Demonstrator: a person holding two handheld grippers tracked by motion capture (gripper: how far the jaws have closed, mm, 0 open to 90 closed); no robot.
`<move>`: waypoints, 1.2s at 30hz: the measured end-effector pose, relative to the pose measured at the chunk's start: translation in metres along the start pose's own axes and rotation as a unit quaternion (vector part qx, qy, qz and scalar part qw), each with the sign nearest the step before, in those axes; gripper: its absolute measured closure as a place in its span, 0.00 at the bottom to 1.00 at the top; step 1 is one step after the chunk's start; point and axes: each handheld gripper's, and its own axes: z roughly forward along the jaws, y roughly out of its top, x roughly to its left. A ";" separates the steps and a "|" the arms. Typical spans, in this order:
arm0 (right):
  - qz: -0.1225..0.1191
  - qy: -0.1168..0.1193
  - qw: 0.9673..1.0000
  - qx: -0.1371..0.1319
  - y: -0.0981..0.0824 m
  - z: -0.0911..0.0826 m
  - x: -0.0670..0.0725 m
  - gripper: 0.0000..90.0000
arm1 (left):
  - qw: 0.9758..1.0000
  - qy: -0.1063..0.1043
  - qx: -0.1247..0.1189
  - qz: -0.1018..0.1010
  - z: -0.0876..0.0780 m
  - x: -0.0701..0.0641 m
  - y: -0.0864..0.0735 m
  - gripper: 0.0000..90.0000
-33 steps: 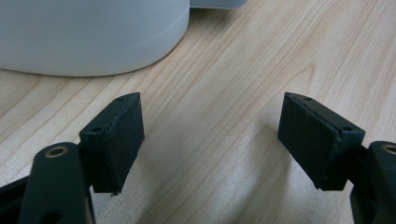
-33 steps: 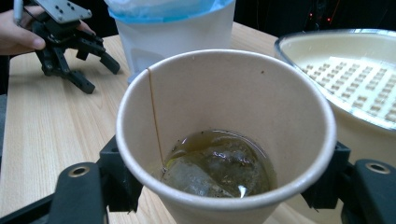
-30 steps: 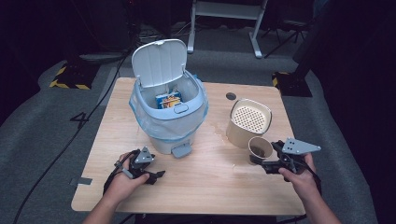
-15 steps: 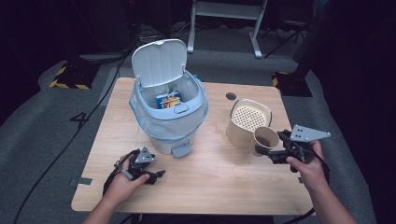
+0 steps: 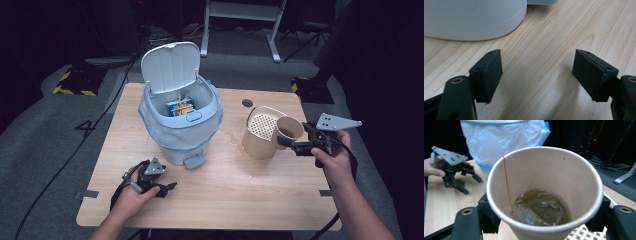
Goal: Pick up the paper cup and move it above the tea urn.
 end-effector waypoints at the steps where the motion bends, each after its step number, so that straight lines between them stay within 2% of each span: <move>1: 0.001 -0.003 1.000 0.000 0.002 0.000 -0.002 0.33 | 1.000 0.000 0.000 0.000 0.000 0.000 0.000 0.27; 8: 0.002 -0.018 1.000 0.001 0.011 0.002 -0.012 0.33 | 1.000 -0.005 0.000 0.000 0.000 0.001 0.000 0.27; 15: 0.004 -0.032 0.999 -0.011 0.020 0.010 -0.027 0.34 | 1.000 -0.004 0.000 0.001 0.001 0.002 0.001 0.27; 18: 0.004 -0.041 0.999 -0.007 0.021 0.014 -0.034 0.34 | 1.000 -0.005 -0.001 0.000 0.001 0.002 0.001 0.27; 21: 0.002 -0.046 0.999 -0.004 0.022 0.019 -0.041 0.34 | 1.000 -0.005 0.000 0.001 0.001 0.002 0.001 0.27; 30: 0.018 -0.057 0.998 -0.005 0.019 0.031 -0.062 0.34 | 1.000 -0.005 0.000 0.001 0.001 0.002 0.001 0.27; 36: 0.028 -0.063 0.998 0.008 0.013 0.042 -0.076 0.34 | 1.000 -0.004 0.000 0.001 0.001 0.002 0.001 0.27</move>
